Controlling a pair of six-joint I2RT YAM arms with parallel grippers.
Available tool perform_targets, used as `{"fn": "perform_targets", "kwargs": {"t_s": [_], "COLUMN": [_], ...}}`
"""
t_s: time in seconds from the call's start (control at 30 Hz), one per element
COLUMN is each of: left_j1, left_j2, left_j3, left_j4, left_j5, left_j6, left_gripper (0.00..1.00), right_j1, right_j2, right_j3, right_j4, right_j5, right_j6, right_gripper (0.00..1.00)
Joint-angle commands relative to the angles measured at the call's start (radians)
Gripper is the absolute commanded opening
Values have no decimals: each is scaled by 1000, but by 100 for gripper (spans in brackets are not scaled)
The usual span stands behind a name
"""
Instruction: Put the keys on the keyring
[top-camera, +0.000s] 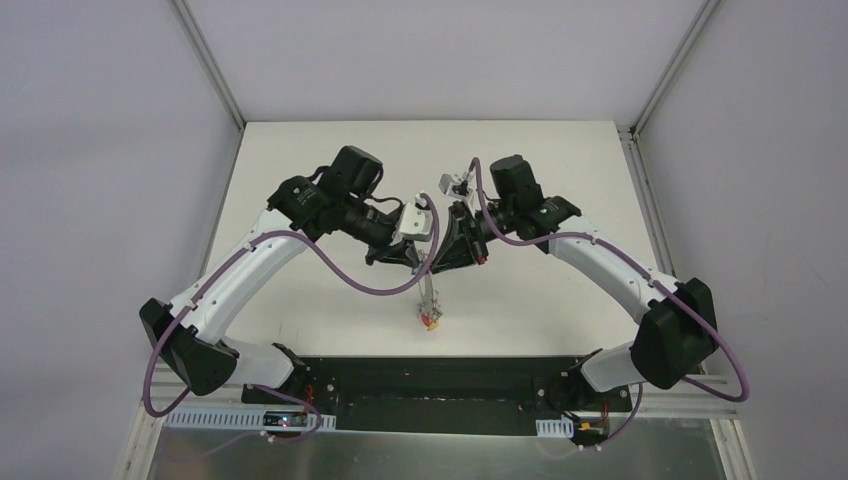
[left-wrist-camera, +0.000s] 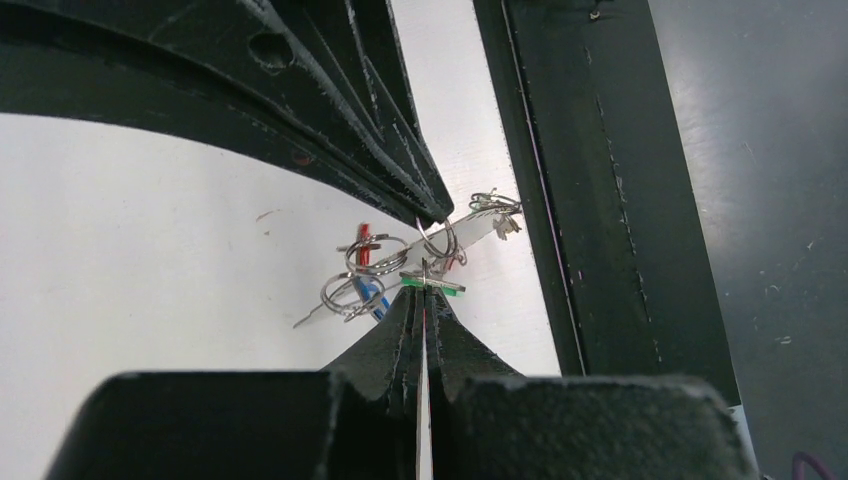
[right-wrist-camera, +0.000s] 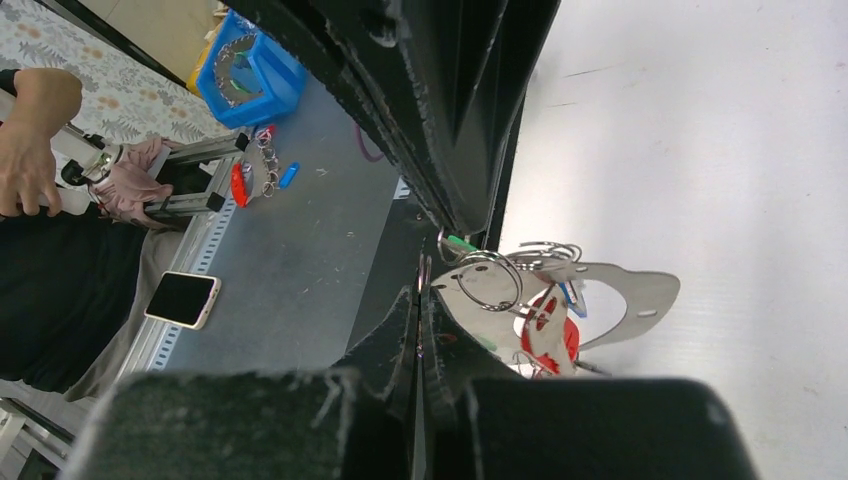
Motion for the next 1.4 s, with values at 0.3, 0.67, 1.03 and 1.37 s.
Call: {"fn": "perform_targets", "kwargs": {"t_s": [0.3, 0.67, 1.03, 1.37], "left_j1": [-22, -24, -24, -25], "left_j2": [-29, -26, -42, -48], "left_j3": [8, 16, 6, 4], "left_j4": [-4, -29, -78, -101], "left_j5": [33, 41, 57, 57], "left_j6": [48, 75, 150, 181], "left_gripper": [0, 0, 0, 0], "right_j1": [21, 28, 26, 19], "right_j2": [18, 30, 43, 46], "right_j3": [5, 7, 4, 3], "right_j4": [84, 85, 126, 141], "right_j5": [-51, -26, -24, -12], "right_j6": [53, 67, 114, 141], "right_gripper": [0, 0, 0, 0]}}
